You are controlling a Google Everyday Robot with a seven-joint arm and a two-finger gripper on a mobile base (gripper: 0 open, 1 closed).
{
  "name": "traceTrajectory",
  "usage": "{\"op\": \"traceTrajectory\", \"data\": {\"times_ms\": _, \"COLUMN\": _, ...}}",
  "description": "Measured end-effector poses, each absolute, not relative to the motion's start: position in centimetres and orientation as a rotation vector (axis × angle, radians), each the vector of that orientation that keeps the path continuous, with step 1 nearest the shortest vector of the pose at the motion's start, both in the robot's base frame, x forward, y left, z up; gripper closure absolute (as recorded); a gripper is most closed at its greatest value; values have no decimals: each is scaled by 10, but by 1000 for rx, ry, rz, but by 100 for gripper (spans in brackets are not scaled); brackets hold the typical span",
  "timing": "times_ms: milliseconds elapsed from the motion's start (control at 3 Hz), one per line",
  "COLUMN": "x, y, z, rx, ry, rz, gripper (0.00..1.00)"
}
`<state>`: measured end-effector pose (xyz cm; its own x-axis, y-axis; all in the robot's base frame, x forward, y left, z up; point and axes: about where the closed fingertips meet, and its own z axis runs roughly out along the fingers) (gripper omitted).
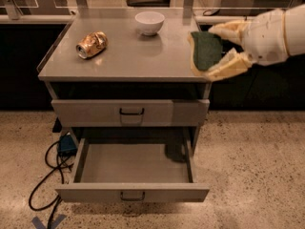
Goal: Place sponge into middle drawer
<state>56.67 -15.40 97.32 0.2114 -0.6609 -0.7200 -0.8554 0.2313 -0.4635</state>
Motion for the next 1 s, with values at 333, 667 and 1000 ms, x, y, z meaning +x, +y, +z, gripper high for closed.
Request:
{"op": "traceTrajectory", "data": {"times_ms": 333, "x": 535, "y": -152, "z": 893, "rx": -1486, "ry": 1517, "rz": 378, "gripper": 100}}
{"op": "traceTrajectory", "data": {"times_ms": 667, "x": 532, "y": -155, "z": 823, "rx": -1377, "ry": 1548, "rz": 438, "gripper": 100}}
{"op": "traceTrajectory", "data": {"times_ms": 1000, "x": 540, "y": -154, "z": 780, "rx": -1249, "ry": 1556, "rz": 446, "gripper": 100}}
